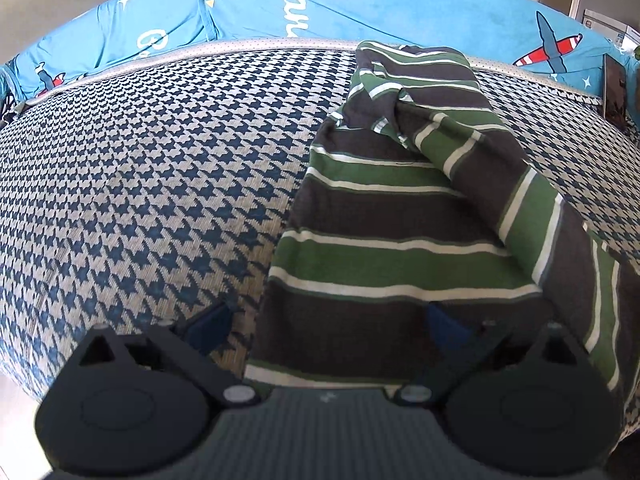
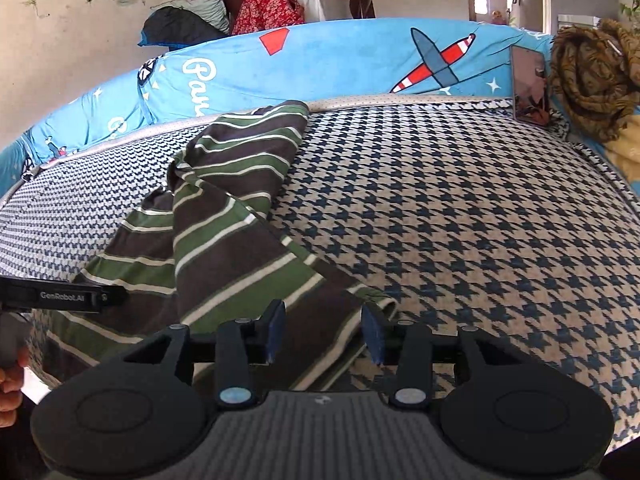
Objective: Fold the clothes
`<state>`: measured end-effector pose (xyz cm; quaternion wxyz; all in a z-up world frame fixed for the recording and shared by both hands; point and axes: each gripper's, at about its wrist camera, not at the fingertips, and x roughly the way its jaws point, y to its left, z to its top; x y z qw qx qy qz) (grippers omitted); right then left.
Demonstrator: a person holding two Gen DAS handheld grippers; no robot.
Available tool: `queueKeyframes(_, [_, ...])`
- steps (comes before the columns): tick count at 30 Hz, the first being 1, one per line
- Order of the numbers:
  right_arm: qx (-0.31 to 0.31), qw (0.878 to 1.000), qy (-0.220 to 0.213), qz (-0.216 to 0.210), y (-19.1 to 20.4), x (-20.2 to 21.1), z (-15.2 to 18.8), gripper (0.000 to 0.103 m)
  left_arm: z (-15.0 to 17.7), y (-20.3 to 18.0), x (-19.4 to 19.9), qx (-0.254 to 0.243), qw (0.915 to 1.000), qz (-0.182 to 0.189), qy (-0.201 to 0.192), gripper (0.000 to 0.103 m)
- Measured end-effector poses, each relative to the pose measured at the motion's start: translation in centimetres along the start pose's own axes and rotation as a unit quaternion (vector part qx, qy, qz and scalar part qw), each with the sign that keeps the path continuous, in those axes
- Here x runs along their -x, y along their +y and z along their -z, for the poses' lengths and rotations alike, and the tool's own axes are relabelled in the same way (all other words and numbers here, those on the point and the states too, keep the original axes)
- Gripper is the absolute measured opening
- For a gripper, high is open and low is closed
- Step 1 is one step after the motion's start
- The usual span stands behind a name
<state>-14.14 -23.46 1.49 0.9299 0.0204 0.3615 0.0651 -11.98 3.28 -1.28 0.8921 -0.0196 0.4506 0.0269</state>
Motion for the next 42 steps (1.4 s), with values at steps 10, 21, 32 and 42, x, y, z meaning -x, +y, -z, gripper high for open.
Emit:
queueKeyframes(10, [-0.007, 1.0, -0.002, 0.016, -0.5, -0.9, 1.0, 0.051, 2.4, 0.3, 1.8, 0.023, 0.9997, -0.003, -0.002, 0.103])
queueKeyframes(21, [0.036, 0.999, -0.031, 0.024, 1.0, -2.2, 1.5, 0.029, 4.0, 1.0, 2.7, 0.039, 0.9992, -0.005, 0.001, 0.103])
queueKeyframes(32, [0.037, 0.997, -0.055, -0.027, 2.8, -0.6, 1.4, 0.008, 4.2, 1.8, 2.7, 0.06, 0.9982, 0.001, 0.003, 0.103])
queueKeyframes(42, [0.061, 0.988, -0.085, -0.112, 7.5, 2.2, 0.7, 0.008, 4.2, 2.7, 3.1, 0.083, 0.9963, 0.023, 0.001, 0.103])
